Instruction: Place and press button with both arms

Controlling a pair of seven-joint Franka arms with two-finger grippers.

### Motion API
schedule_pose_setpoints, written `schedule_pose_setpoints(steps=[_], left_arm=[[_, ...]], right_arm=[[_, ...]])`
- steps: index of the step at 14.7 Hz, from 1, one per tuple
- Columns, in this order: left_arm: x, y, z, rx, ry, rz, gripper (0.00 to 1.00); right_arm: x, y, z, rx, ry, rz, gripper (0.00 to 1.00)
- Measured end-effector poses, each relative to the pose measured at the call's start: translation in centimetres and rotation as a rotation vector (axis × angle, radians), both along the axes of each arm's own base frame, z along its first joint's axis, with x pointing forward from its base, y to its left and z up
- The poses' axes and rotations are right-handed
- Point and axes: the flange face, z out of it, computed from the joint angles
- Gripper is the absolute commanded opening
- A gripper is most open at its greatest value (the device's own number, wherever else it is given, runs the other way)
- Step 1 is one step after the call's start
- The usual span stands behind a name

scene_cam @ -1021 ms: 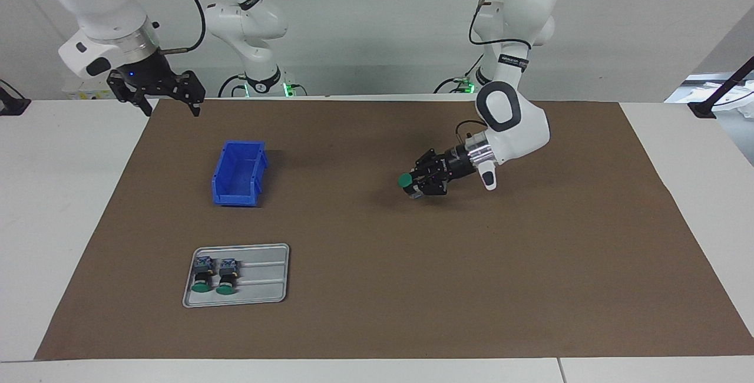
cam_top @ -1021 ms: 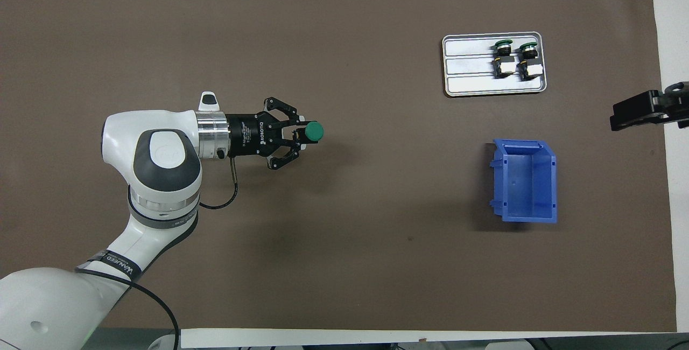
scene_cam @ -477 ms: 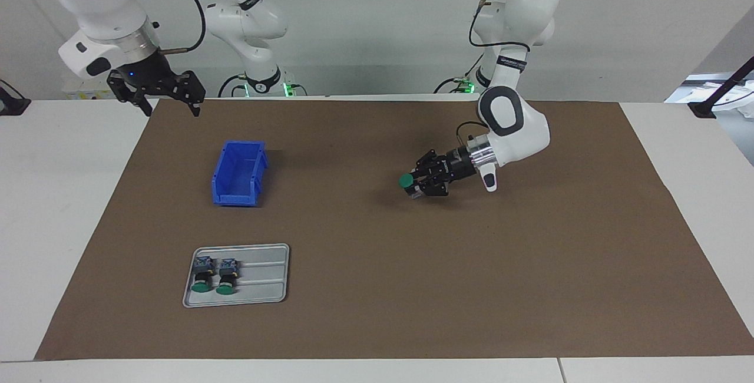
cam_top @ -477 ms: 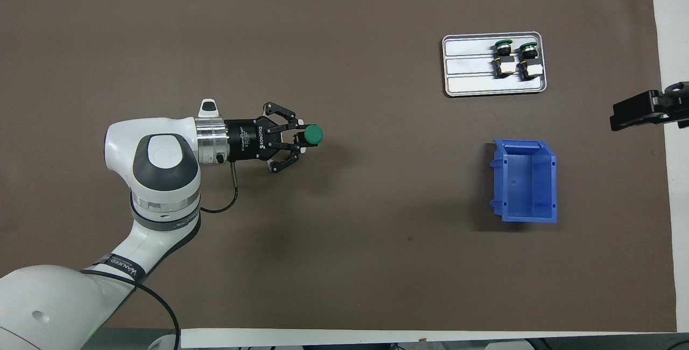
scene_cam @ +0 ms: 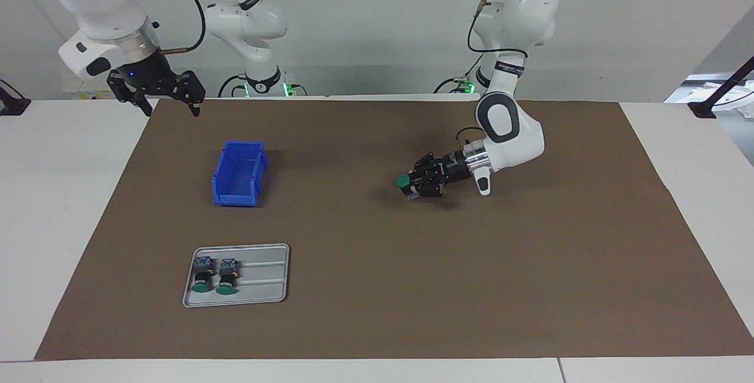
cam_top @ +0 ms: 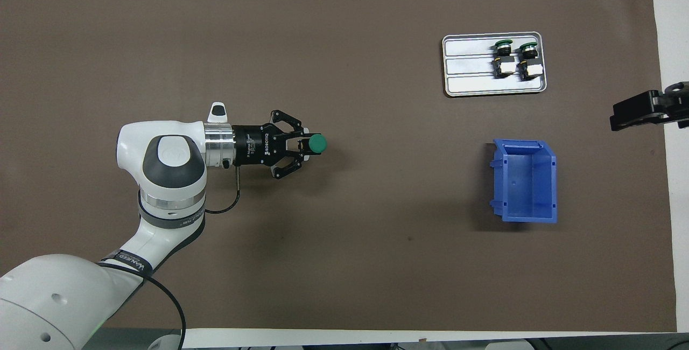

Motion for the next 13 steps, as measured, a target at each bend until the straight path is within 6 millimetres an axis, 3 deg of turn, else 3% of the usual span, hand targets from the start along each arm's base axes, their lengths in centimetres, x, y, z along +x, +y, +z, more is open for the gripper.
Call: schedule_pose_setpoints(steps=[13], left_arm=[[0.2, -1.0, -3.8, -0.139, 0.091, 0.013, 0.0]], right_arm=[[0.0, 0.0, 0.0, 0.0, 0.0, 0.0, 0.98]])
